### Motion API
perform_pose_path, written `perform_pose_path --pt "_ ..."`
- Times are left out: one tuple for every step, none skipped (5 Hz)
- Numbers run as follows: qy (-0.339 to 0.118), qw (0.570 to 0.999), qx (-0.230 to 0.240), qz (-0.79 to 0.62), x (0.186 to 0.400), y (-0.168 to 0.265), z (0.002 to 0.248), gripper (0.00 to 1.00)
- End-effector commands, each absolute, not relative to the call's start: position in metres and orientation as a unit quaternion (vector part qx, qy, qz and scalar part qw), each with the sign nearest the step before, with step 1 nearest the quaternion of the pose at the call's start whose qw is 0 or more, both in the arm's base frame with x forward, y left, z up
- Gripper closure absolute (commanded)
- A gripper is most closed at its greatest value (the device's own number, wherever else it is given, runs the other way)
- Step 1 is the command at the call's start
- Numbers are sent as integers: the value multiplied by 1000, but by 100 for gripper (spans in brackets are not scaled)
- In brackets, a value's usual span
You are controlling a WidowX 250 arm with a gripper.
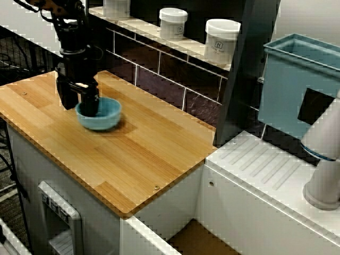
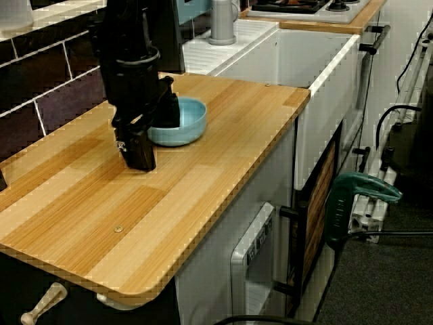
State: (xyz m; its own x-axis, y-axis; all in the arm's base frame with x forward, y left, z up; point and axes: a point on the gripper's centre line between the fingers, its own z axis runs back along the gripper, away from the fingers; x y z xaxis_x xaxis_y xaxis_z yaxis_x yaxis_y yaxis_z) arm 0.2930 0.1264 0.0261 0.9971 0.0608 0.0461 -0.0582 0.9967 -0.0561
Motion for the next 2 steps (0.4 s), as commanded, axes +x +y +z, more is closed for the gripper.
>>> perform_pose_path --pt "-53 998 -8 42 301 156 36 0" --pt "-55 997 -6 51 306 170 36 0"
